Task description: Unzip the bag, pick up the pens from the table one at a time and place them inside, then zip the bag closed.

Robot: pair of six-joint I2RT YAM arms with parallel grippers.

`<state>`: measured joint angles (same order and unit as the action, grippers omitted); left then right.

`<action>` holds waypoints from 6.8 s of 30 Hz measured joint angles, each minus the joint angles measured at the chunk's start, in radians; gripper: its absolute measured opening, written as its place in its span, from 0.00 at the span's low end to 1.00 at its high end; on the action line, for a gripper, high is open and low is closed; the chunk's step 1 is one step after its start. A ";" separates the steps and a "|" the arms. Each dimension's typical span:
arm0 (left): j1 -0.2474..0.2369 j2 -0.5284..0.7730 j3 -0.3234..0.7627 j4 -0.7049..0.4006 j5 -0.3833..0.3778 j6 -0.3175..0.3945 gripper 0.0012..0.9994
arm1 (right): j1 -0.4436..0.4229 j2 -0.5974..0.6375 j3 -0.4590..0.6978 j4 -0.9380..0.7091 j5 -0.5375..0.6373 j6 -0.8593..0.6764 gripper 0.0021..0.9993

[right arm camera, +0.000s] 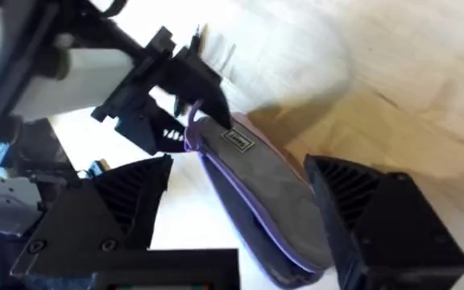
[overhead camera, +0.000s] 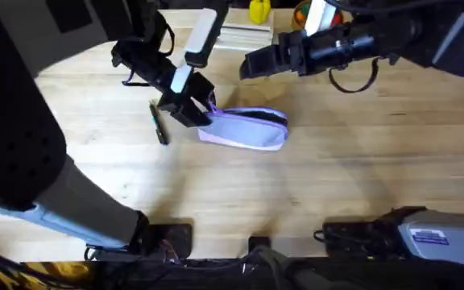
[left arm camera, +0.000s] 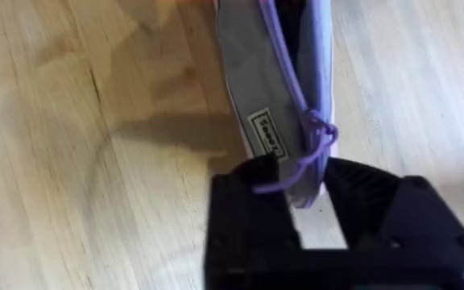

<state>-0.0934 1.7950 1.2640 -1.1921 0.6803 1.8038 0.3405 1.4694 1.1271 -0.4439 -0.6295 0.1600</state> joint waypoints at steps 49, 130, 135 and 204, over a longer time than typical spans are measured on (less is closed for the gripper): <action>0.198 -0.119 0.341 -0.446 -0.074 0.000 0.99 | 0.174 -0.082 0.187 -0.473 0.166 -0.847 0.07; 0.198 -0.119 0.341 -0.443 -0.074 0.000 0.99 | 0.272 0.305 0.186 -0.340 0.226 -0.819 0.99; 0.201 -0.119 0.341 -0.435 -0.094 -0.001 0.99 | 0.271 0.294 0.216 -0.384 0.229 -0.780 0.99; 0.036 -0.158 -0.272 0.352 -0.724 -2.355 0.99 | 0.014 0.030 0.413 -0.296 0.397 -0.429 0.99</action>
<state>-0.0574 1.6367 0.9920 -0.8406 -0.0437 -0.5511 0.3550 1.4990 1.5398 -0.7399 -0.2321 -0.2687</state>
